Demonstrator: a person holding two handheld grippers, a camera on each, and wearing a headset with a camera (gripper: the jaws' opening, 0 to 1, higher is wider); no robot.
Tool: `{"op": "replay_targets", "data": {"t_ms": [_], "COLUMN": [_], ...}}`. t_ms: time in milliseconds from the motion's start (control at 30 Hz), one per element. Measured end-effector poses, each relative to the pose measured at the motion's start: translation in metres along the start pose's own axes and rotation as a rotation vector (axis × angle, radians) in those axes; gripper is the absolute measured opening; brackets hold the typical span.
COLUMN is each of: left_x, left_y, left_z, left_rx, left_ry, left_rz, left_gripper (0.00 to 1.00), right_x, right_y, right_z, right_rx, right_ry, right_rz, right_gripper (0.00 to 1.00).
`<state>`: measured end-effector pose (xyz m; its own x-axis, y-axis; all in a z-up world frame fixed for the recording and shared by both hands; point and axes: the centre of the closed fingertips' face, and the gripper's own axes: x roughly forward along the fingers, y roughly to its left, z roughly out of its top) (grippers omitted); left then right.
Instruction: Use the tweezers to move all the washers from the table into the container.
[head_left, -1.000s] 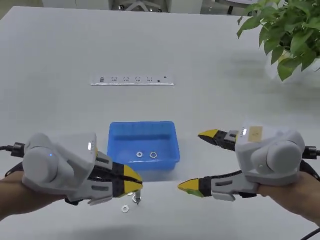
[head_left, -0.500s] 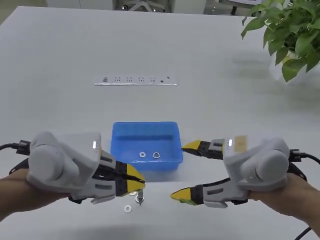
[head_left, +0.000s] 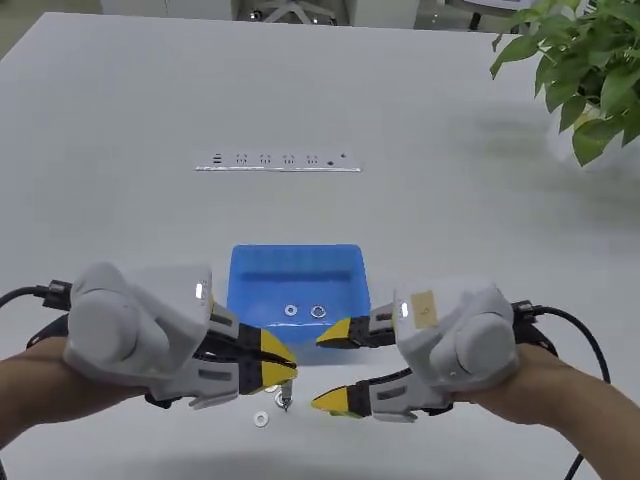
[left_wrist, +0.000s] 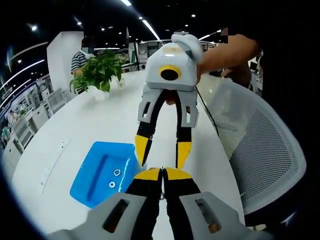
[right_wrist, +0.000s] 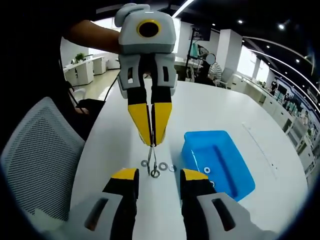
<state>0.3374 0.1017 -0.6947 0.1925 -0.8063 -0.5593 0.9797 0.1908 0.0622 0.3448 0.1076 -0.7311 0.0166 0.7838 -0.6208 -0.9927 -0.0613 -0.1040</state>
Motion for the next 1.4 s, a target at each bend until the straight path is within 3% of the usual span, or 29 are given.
{"op": "replay_targets", "data": {"t_ms": [333, 600, 1400], "left_x": [0.001, 0.002, -0.002], "left_y": [-0.001, -0.001, 0.002], "left_z": [0.001, 0.002, 0.001], "left_rx": [-0.006, -0.010, -0.015], "left_ry": [0.006, 0.005, 0.019], "left_rz": [-0.002, -0.007, 0.005], "left_gripper": [0.05, 0.05, 0.05], "right_x": [0.020, 0.031, 0.030], "right_y": [0.009, 0.013, 0.012], "right_z": [0.004, 0.000, 0.004], "right_rx": [-0.028, -0.048, -0.034], "right_ry": [-0.005, 0.003, -0.027], "right_rz": [0.072, 0.097, 0.099], "right_gripper": [0.22, 0.10, 0.07]}}
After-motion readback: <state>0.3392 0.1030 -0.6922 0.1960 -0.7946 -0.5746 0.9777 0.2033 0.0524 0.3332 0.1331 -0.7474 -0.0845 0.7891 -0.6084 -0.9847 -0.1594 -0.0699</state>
